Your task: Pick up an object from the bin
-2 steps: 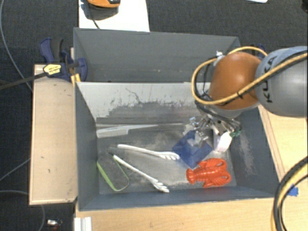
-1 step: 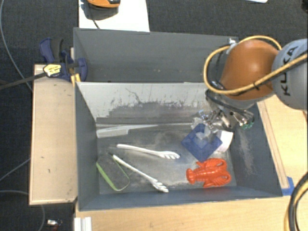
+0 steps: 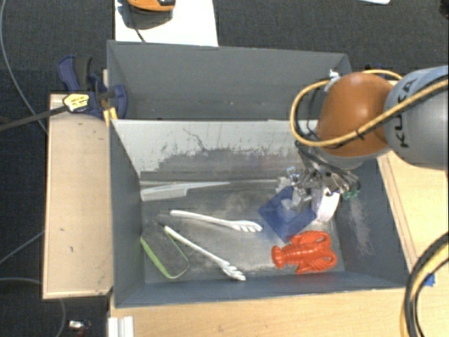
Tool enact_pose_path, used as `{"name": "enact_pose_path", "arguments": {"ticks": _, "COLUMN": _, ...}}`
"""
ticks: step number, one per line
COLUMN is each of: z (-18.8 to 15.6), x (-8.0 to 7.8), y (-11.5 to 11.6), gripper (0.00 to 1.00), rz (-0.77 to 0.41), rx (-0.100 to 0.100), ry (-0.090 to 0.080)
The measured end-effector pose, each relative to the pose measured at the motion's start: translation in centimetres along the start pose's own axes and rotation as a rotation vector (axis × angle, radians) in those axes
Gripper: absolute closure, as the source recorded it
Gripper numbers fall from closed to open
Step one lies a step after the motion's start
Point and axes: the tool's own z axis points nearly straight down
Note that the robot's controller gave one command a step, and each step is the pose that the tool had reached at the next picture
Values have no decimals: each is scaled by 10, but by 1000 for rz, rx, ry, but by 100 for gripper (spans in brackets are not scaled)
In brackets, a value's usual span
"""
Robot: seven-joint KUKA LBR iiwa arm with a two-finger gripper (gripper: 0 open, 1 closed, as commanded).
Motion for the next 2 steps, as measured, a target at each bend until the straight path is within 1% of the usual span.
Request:
{"name": "enact_pose_path", "arguments": {"ticks": 1, "z": -127, "x": 4, "y": 9, "gripper": 100, "rz": -68, "rx": 6, "ry": -10}}
{"name": "enact_pose_path", "arguments": {"ticks": 2, "z": -127, "x": 4, "y": 9, "gripper": 100, "rz": -66, "rx": 5, "ry": -10}}
